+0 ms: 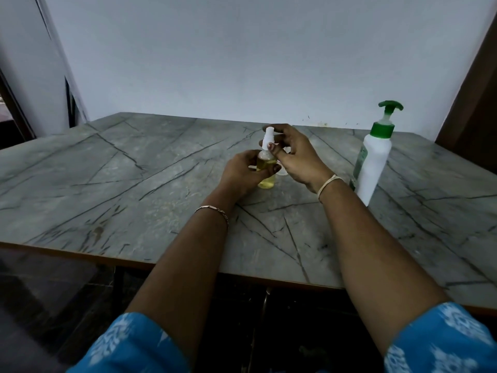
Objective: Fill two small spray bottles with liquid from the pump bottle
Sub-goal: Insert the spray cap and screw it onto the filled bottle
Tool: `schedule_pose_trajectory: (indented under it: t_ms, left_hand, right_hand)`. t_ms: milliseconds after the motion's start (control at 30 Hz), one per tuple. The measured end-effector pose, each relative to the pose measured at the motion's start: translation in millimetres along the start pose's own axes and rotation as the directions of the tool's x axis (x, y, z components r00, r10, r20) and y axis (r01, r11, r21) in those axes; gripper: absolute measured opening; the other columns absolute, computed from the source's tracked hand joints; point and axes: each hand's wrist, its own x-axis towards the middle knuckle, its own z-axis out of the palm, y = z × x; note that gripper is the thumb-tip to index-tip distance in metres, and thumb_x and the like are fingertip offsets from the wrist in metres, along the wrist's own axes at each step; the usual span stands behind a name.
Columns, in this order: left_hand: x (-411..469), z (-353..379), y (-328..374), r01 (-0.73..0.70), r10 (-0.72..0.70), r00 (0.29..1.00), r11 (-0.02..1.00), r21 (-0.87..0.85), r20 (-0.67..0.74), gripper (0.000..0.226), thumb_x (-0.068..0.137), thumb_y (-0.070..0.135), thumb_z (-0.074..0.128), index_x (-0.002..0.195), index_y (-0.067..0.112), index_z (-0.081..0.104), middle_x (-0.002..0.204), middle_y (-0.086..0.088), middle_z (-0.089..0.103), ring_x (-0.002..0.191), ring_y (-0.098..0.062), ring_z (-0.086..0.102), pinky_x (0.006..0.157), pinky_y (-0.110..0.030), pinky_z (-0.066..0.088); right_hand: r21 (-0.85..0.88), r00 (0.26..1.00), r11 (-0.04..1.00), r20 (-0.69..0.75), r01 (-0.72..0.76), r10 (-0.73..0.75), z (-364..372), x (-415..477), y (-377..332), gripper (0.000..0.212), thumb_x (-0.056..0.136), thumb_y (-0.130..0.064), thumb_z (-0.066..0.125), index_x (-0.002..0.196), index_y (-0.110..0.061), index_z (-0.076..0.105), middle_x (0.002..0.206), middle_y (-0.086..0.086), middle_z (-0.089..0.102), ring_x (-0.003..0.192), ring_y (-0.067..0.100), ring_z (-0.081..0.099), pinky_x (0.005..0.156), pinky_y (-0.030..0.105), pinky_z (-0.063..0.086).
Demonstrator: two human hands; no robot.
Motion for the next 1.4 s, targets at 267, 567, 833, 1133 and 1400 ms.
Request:
schedule_pose_trajectory:
  t_ms: [267,567,833,1133,1400]
  left_hand:
    - [-3.6,-0.3,4.1,-0.017,0.018,1.000,1.000,0.025,-0.016,0.043,0.078,0.031,0.075,0.115,0.014,0.063,0.102,0.002,0.068,0.089,-0.005,0.061,0.072,-0.010,0.044]
    - [-1.9,0.9,1.9,-0.005,0.005,1.000,1.000,0.002,-0.019,0.044,0.076,0.034,0.076,0.114,0.016,0.065,0.103,0.002,0.070,0.091,-0.007,0.064,0.081,-0.019,0.050]
    - [-5.1,1.4,6.0,-0.006,0.006,1.000,1.000,0.019,-0.014,0.040,0.079,0.031,0.074,0.114,0.014,0.063,0.098,0.004,0.066,0.089,-0.007,0.061,0.072,-0.012,0.044]
    - [-4.1,2.5,2.7,-0.011,0.011,1.000,1.000,0.024,-0.015,0.041,0.081,0.031,0.072,0.117,0.015,0.062,0.105,0.002,0.068,0.091,-0.006,0.061,0.074,-0.013,0.044]
    - [-4.9,3.4,2.6,-0.011,0.011,1.000,1.000,0.019,-0.013,0.042,0.080,0.031,0.073,0.117,0.015,0.063,0.108,0.000,0.069,0.095,-0.010,0.063,0.083,-0.023,0.049]
  right_hand:
    - [-0.114,0.989,0.993,-0.151,-0.005,-0.013,4.1,0.5,0.4,0.035,0.079,-0.024,0.077,0.106,-0.013,0.059,0.092,-0.004,0.062,0.080,0.011,0.055,0.066,0.019,0.044]
    - [0.053,0.990,0.996,-0.125,-0.066,0.072,9.1,-1.5,1.4,0.024,0.097,-0.024,0.053,0.119,-0.016,0.060,0.116,0.001,0.062,0.107,0.013,0.056,0.080,0.017,0.045]
    - [-0.003,0.977,1.000,-0.214,-0.021,0.020,8.1,-4.2,4.7,0.029,0.083,-0.019,0.073,0.110,-0.016,0.062,0.099,-0.004,0.067,0.094,0.007,0.061,0.076,0.018,0.049]
    - [-0.054,0.991,0.998,-0.134,-0.017,0.009,12.2,-3.9,0.9,0.024,0.094,-0.025,0.059,0.116,-0.017,0.063,0.107,-0.005,0.068,0.098,0.002,0.061,0.086,0.021,0.049]
    - [-0.030,0.977,0.999,-0.214,-0.031,0.024,10.8,-5.0,-2.3,0.024,0.090,-0.024,0.065,0.112,-0.016,0.066,0.095,-0.008,0.066,0.090,0.000,0.060,0.078,0.013,0.047]
